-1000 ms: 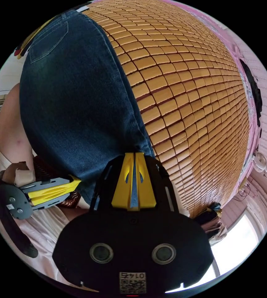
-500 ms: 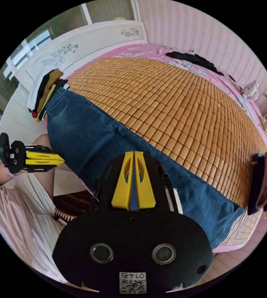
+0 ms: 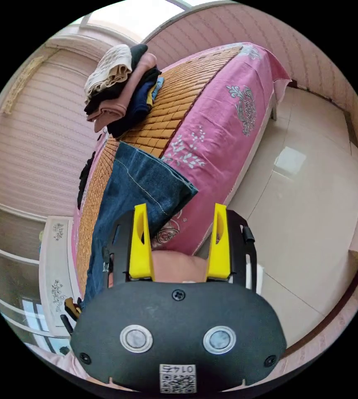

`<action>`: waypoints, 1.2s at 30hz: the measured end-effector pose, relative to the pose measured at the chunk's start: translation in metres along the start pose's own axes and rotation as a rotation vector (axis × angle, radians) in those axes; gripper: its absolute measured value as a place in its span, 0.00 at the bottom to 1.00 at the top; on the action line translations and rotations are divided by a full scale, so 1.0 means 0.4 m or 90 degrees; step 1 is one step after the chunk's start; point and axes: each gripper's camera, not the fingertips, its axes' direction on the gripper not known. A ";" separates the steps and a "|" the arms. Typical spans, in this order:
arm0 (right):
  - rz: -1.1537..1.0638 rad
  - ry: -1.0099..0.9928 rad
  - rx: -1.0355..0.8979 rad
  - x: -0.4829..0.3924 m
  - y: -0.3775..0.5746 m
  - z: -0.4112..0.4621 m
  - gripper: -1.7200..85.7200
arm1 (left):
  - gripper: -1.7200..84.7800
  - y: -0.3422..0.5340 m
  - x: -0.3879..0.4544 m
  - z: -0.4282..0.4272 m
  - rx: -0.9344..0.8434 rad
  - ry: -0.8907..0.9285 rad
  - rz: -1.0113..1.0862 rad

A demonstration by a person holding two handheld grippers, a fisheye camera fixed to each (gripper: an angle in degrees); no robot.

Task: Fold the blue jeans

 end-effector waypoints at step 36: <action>-0.844 -0.631 -0.111 -0.928 0.350 -0.376 0.05 | 0.01 -0.105 0.043 -0.039 0.090 0.379 0.101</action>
